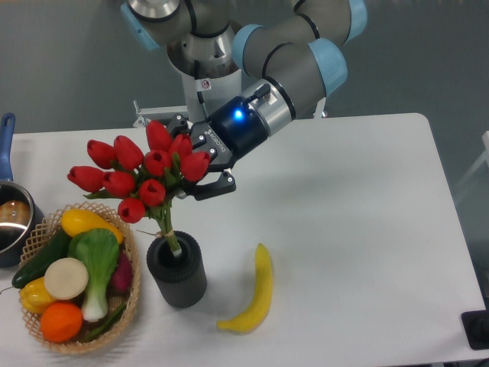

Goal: Pick up the flowers from the vase
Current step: 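Lift the gripped tulip bunch up out of the black vase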

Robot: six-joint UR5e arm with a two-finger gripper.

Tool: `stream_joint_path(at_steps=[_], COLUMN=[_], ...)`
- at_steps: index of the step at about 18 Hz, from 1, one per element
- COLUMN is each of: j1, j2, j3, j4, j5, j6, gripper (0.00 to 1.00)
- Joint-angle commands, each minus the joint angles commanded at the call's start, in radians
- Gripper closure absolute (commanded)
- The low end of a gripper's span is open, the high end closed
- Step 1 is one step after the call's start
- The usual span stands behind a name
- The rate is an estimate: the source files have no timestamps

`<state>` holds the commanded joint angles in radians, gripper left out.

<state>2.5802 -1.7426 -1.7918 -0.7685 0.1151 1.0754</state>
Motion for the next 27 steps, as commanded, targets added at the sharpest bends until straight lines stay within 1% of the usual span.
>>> stream_joint_path(at_steps=[3, 6, 11, 14, 16, 19, 21, 23, 27], j1=[-0.008, -0.011, 0.003, 0.014, 0.041, 0.101, 0.127, 0.162, 0.196], j2=[0.005, 0.003, 0.002, -0.008, -0.026, -0.029, -0.052, -0.063, -0.071], j3=[0.009, 0.04, 0.081, 0.121, 0.135, 0.141, 0.166, 0.172, 0.176], j4=[0.0, 0.0, -0.002, -0.003, -0.003, -0.005, -0.003, -0.002, -0.002], j5=[-0.015, -0.055, -0.063, -0.061, -0.06, -0.06, -0.055, -0.049, -0.048], j6=[-0.018, -0.055, -0.086, -0.109, -0.109, -0.106, -0.103, -0.095, -0.077], gripper=[0.56, 0.56, 0.56, 0.56, 0.56, 0.56, 0.56, 0.56, 0.56])
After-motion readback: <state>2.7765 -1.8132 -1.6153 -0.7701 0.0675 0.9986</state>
